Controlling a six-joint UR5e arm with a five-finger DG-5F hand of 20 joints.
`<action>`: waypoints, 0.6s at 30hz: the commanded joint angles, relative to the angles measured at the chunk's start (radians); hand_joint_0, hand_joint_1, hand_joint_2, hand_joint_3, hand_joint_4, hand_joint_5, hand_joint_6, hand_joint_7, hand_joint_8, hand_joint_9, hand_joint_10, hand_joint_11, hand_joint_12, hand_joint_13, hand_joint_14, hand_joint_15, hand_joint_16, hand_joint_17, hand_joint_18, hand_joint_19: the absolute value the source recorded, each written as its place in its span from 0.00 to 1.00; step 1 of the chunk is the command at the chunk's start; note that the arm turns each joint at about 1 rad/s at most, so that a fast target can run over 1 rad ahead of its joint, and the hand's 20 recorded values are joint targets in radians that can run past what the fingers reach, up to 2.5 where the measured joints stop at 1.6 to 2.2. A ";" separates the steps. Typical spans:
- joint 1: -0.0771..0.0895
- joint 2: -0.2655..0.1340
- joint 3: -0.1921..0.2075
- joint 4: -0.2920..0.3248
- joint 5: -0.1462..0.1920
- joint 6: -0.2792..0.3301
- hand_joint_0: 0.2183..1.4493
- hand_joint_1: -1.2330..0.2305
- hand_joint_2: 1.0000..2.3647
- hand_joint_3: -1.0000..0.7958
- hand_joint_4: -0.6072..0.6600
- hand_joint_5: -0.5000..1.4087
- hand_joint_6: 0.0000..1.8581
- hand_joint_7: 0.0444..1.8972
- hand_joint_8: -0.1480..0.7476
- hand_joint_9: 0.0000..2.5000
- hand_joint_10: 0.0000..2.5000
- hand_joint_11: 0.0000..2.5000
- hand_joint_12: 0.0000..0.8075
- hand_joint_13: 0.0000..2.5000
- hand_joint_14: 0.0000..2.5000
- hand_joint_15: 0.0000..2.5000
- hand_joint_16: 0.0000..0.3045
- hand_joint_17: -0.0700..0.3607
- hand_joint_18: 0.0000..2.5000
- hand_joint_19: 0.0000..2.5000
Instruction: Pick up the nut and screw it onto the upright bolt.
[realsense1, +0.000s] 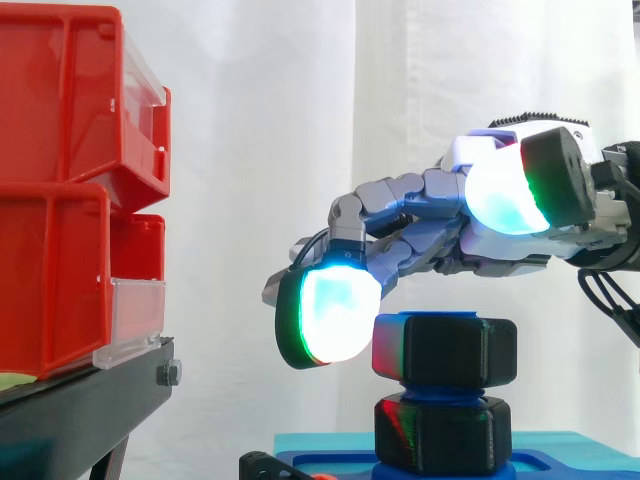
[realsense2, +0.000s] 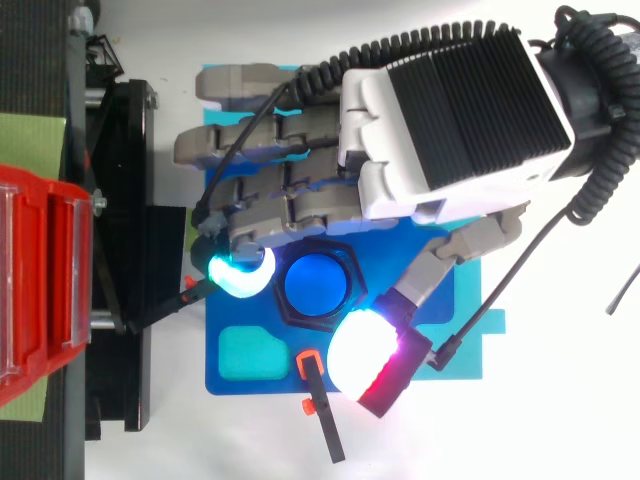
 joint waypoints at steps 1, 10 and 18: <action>-0.006 0.001 0.003 0.003 -0.004 0.001 0.22 0.73 0.00 0.28 0.67 0.23 0.27 0.64 0.49 0.26 0.00 0.00 0.39 0.09 0.00 0.00 0.13 0.36 0.00 0.00; -0.023 0.007 0.048 -0.039 -0.050 -0.016 0.23 0.72 0.00 0.28 0.66 0.25 0.27 0.70 0.49 0.30 0.00 0.00 0.38 0.12 0.00 0.00 0.12 0.35 0.00 0.00; -0.036 0.006 0.060 -0.060 -0.052 -0.028 0.23 0.71 0.00 0.28 0.68 0.24 0.27 0.59 0.48 0.32 0.00 0.00 0.37 0.14 0.00 0.00 0.11 0.34 0.01 0.00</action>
